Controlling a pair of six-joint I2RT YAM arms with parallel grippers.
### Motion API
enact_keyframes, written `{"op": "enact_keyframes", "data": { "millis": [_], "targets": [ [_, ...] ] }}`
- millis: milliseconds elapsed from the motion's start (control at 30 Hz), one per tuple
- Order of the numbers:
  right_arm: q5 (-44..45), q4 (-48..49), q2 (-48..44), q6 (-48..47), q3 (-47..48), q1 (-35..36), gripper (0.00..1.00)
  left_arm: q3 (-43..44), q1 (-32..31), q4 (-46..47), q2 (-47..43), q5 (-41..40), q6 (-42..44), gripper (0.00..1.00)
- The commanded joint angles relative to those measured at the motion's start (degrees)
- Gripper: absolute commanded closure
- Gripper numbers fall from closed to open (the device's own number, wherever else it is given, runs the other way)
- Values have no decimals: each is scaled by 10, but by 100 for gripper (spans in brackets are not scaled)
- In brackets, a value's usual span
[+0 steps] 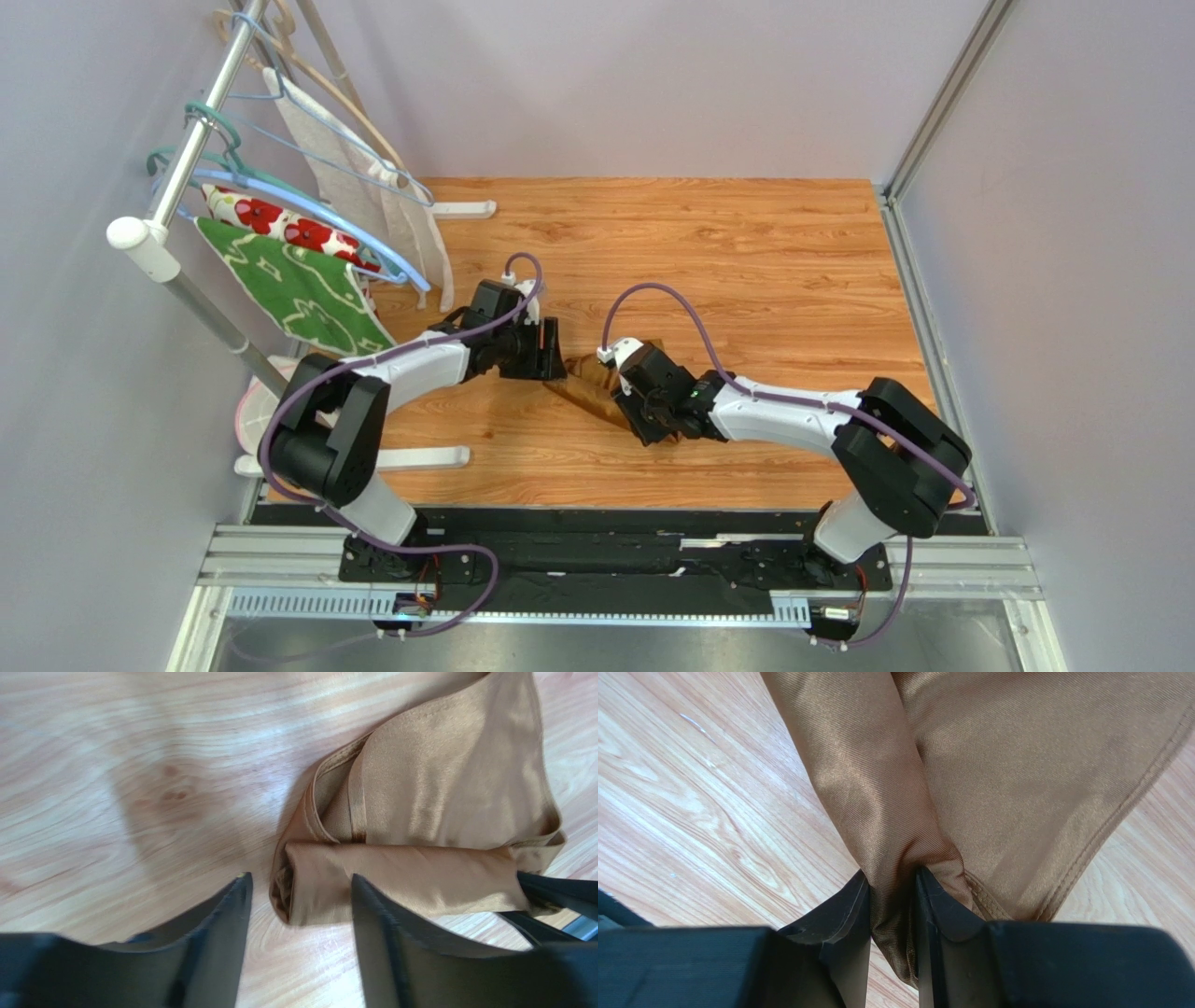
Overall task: Fold the napkin, place the utensils inside, and roll it up
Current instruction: Roll the napkin with the utensil
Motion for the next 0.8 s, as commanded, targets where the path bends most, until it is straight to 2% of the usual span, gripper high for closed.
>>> {"op": "enact_keyframes", "data": {
  "millis": [0, 200, 333, 433, 600, 767],
  "targets": [
    [-122, -29, 43, 29, -25, -17, 81, 7, 13, -6, -64, -28, -7, 30],
    [-241, -5, 51, 20, -37, -67, 83, -37, 16, 30, -108, -48, -11, 31],
    [-335, 20, 62, 23, -51, -123, 85, -78, 20, 73, -132, -48, -29, 36],
    [-361, 31, 78, 26, -57, -148, 86, -90, 21, 100, -141, -47, -31, 41],
    [-390, 42, 107, 42, -56, -182, 88, -90, 21, 124, -127, -49, -28, 41],
    [-406, 43, 146, 53, -48, -206, 90, -97, 21, 182, -103, -44, -41, 45]
  ]
}}
